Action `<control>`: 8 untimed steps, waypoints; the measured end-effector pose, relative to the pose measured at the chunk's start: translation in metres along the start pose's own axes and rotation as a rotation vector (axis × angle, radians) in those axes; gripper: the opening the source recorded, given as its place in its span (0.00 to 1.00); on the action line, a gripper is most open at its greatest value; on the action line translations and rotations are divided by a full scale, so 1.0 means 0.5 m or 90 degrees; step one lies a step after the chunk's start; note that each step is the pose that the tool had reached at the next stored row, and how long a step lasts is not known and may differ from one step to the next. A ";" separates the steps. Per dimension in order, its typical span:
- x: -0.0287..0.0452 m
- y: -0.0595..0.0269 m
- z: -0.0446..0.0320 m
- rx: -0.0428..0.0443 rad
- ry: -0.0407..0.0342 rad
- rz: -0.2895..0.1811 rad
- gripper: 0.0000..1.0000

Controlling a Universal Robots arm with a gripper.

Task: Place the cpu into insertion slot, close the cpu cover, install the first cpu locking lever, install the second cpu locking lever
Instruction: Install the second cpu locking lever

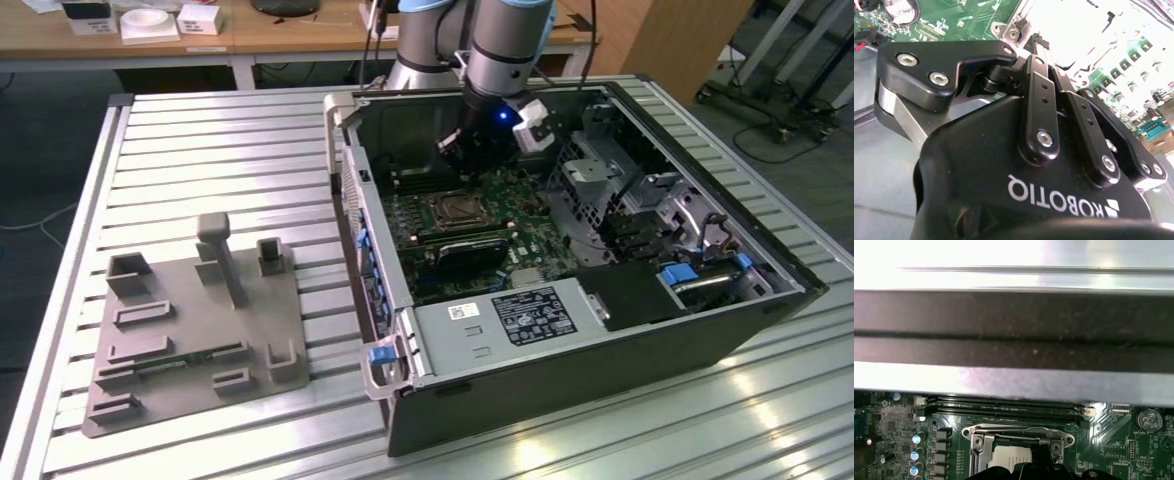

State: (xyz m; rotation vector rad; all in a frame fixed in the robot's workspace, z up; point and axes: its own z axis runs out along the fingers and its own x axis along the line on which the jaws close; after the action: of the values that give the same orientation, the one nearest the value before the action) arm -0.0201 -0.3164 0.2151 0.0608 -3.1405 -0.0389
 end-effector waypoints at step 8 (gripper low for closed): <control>0.000 -0.007 -0.006 0.0008 0.0000 0.000 0.10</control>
State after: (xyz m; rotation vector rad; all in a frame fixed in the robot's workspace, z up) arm -0.0201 -0.3201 0.2178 0.0615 -3.1405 -0.0368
